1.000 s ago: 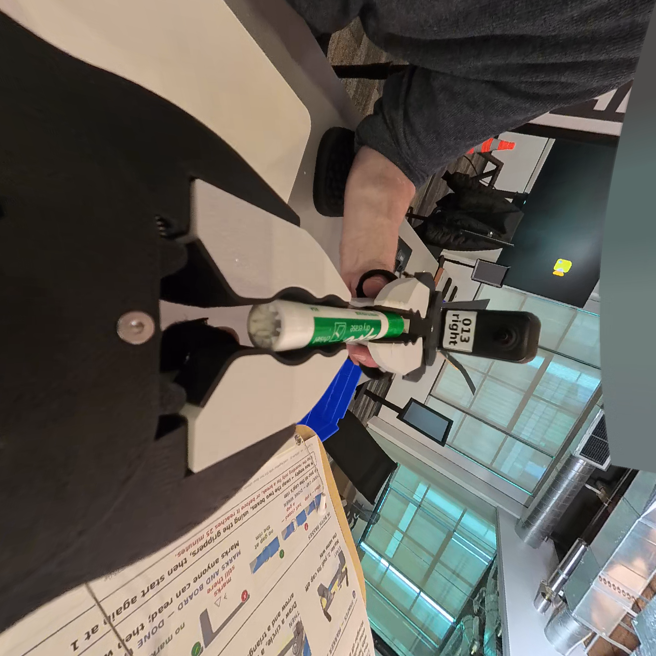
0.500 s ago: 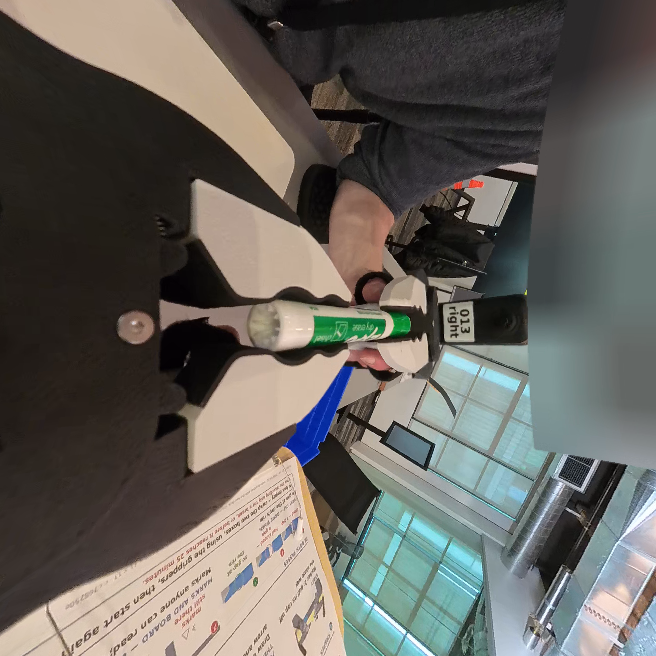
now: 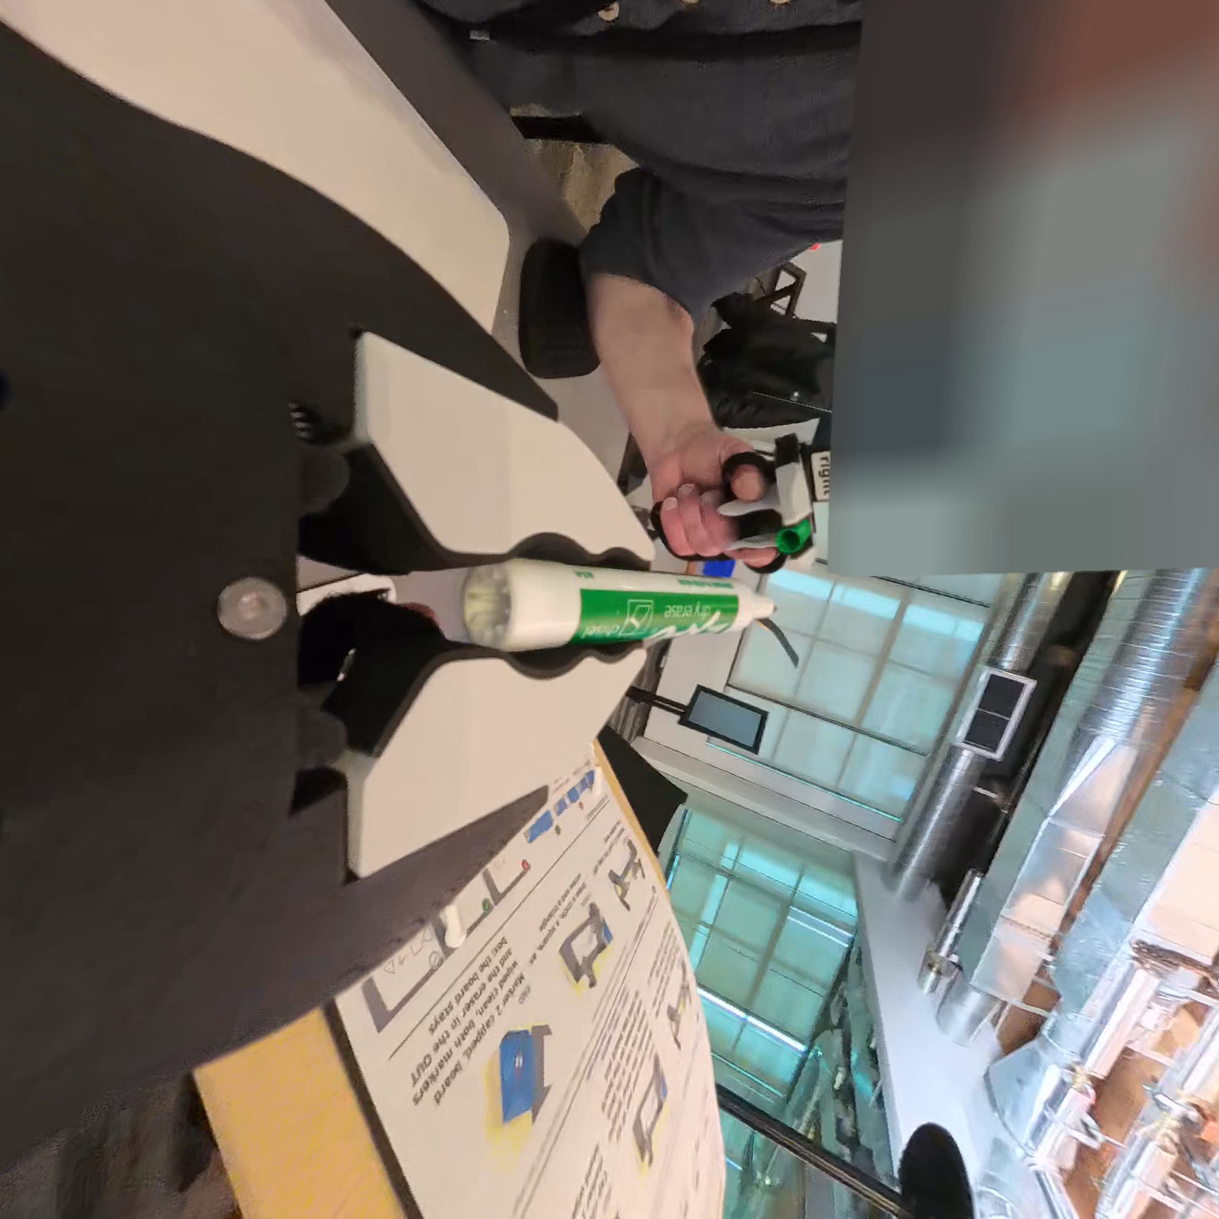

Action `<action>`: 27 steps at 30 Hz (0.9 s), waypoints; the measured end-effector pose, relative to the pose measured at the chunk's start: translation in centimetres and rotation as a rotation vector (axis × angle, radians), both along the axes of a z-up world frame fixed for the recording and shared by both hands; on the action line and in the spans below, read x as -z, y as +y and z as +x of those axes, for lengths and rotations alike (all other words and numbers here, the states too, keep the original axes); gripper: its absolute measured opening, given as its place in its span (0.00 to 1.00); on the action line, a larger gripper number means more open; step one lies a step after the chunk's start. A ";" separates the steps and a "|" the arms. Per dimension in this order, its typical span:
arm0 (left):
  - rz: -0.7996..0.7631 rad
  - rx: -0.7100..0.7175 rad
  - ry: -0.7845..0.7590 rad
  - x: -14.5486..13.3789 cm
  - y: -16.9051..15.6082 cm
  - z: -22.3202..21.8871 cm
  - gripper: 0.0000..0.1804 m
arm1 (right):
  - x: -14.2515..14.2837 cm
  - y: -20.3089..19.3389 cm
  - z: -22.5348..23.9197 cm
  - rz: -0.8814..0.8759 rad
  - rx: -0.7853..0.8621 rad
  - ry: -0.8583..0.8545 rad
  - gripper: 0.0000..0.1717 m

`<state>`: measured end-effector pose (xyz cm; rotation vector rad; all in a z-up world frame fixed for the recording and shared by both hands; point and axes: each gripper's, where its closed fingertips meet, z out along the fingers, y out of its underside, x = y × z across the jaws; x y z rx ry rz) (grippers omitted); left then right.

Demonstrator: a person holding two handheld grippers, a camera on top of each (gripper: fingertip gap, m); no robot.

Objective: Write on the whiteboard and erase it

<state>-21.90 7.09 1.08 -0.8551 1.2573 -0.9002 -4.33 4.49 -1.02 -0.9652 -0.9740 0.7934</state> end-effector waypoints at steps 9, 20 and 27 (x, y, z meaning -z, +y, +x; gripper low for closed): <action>-0.114 0.000 0.257 8.2 4.7 2.1 0.11 | 4.5 2.4 -3.0 -0.060 0.071 -0.197 0.12; -0.212 0.105 0.367 15.0 4.4 4.5 0.11 | 6.5 3.5 -2.6 -0.063 0.131 -0.311 0.12; -0.157 0.071 0.454 16.0 4.7 4.1 0.11 | 5.3 3.9 -1.8 -0.009 0.281 -0.422 0.12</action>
